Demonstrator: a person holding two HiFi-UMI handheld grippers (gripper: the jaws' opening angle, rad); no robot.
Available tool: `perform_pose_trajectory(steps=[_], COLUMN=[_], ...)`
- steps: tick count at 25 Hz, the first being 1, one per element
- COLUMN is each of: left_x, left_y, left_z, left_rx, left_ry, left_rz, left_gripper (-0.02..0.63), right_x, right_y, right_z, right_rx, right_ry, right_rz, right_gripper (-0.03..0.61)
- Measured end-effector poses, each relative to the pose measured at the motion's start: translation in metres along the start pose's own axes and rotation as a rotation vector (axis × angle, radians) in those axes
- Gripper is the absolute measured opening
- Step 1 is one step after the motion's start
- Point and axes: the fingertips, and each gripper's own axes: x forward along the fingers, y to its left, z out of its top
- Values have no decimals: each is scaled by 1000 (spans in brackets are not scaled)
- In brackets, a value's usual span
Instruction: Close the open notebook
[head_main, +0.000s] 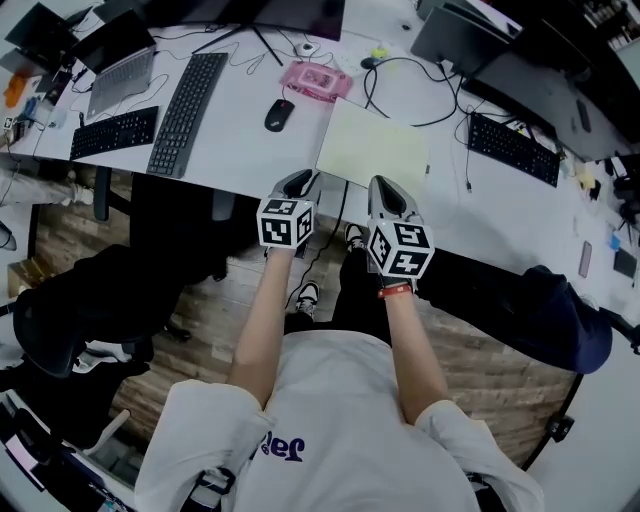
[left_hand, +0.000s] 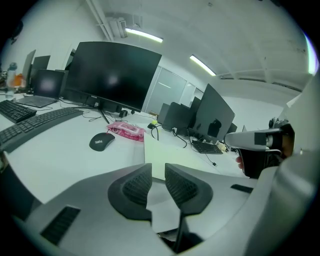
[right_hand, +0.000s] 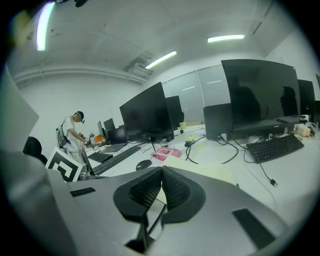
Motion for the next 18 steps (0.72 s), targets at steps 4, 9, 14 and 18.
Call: perform_pose_trajectory(steps=[4, 9, 14, 18], left_x=[11, 24, 35, 43], left_y=[8, 15, 17, 22], left_z=[-4, -12, -19, -24], left_rx=[-36, -51, -94, -123], left_ry=[0, 26, 44, 60], left_rz=[8, 19, 13, 18], left_gripper=[119, 150, 152, 152], right_x=[6, 11, 14, 18], right_y=[-2, -8, -12, -17], right_z=[-3, -8, -6, -7], right_rx=[1, 4, 53, 98], right_ry=[12, 26, 24, 26], right_rz=[9, 13, 26, 31], right_gripper=[14, 14, 14, 14])
